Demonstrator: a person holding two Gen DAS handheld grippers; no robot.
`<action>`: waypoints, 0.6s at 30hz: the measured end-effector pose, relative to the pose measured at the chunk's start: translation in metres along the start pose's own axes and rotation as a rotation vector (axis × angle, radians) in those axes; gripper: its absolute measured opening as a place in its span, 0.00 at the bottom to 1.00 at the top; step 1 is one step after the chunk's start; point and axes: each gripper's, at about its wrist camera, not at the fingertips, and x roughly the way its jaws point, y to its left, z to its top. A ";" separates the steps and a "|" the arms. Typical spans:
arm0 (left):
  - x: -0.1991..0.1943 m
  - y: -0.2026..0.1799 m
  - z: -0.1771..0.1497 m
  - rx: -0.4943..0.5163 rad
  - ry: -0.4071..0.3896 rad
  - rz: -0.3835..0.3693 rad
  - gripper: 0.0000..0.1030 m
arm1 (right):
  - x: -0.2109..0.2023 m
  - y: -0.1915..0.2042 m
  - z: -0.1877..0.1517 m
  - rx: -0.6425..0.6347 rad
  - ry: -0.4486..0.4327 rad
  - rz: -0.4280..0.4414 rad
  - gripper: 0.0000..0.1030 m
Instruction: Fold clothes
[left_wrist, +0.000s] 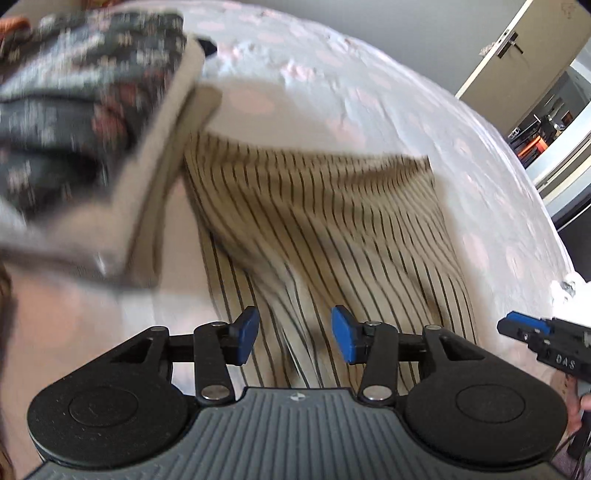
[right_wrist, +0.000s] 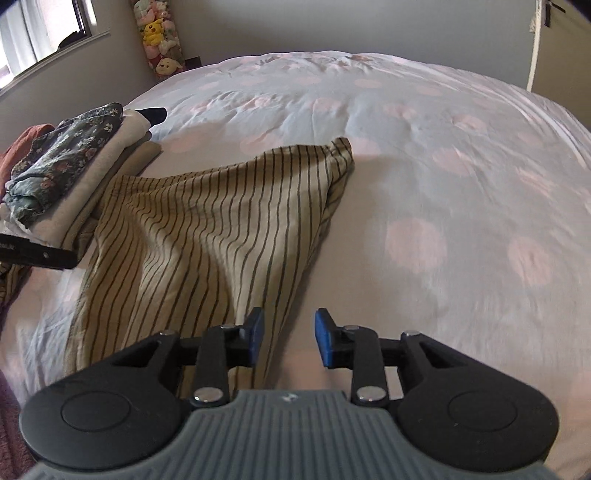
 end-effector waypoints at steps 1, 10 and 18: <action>0.003 -0.001 -0.007 -0.012 0.018 -0.008 0.40 | -0.007 0.002 -0.012 0.032 0.003 0.008 0.36; 0.012 -0.007 -0.036 -0.039 0.042 -0.025 0.02 | -0.032 0.010 -0.085 0.192 0.034 0.057 0.42; 0.008 0.017 -0.050 -0.140 0.079 0.095 0.02 | -0.022 0.016 -0.094 0.174 0.074 0.079 0.47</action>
